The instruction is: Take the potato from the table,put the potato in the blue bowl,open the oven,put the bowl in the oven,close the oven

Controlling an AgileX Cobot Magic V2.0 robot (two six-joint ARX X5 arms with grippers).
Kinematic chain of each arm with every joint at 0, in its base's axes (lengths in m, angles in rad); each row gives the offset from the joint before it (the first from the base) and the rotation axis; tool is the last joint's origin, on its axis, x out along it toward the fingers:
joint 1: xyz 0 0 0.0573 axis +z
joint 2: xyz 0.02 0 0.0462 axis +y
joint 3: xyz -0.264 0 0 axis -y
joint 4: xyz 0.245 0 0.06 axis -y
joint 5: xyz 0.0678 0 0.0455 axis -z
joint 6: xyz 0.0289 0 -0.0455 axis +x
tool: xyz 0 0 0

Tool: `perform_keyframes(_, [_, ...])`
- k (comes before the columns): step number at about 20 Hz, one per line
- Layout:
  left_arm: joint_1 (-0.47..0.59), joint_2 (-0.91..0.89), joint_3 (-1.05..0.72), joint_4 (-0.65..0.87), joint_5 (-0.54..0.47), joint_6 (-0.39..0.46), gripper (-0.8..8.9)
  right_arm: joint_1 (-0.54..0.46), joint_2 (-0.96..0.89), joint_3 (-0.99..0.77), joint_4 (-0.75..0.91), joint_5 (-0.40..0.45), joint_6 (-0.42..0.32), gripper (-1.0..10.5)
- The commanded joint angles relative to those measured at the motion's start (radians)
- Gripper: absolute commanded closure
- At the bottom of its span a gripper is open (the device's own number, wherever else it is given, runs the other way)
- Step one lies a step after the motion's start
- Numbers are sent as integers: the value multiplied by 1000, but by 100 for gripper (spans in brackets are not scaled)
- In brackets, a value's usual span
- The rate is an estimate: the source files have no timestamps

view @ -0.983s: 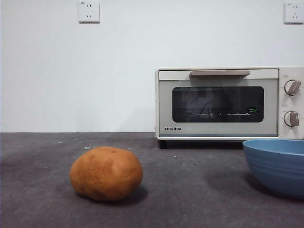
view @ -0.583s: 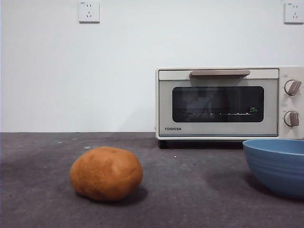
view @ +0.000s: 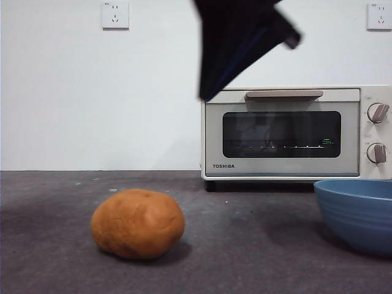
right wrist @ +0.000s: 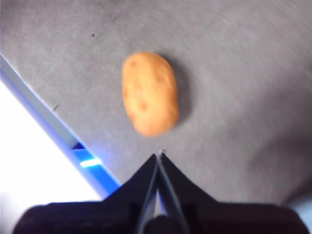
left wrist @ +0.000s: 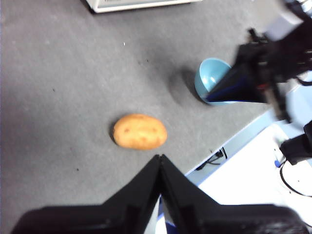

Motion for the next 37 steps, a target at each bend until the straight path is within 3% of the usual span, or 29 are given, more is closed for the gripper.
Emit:
perform_keyframes(1, [-4, -12, 2, -15, 5, 14, 818, 14, 79, 69, -1, 5, -34, 865])
perform_keyframes(3, [-4, -19, 2, -28, 5, 14, 818, 15, 142, 127, -8, 3, -53, 748])
perform_keyframes(6, [-4, -28, 2, -28, 6, 14, 818, 15, 211, 188, -9, -18, -103, 685])
perform_keyframes(10, [-4, -29, 2, -28, 6, 14, 818, 17, 267, 198, 6, -23, -132, 301])
perform_keyframes(22, [-4, -28, 2, -24, 6, 15, 818, 28, 476, 198, 46, -83, -139, 287])
perform_keyframes(24, [-4, -28, 2, -24, 5, 19, 818, 30, 497, 198, 44, -82, -111, 343])
perform_keyframes(26, [-4, -28, 2, -23, 5, 47, 818, 33, 507, 198, 31, -82, -85, 513])
perform_keyframes(29, [-4, -27, 2, -24, 5, 59, 818, 42, 505, 199, 27, -82, -40, 927])
perform_keyframes(34, [-4, -27, 2, -25, 2, 67, 818, 41, 467, 216, -33, -78, -37, 958])
perform_keyframes(37, [-4, -24, 2, -24, -3, 91, 818, 39, 373, 227, -128, -23, -37, 958])
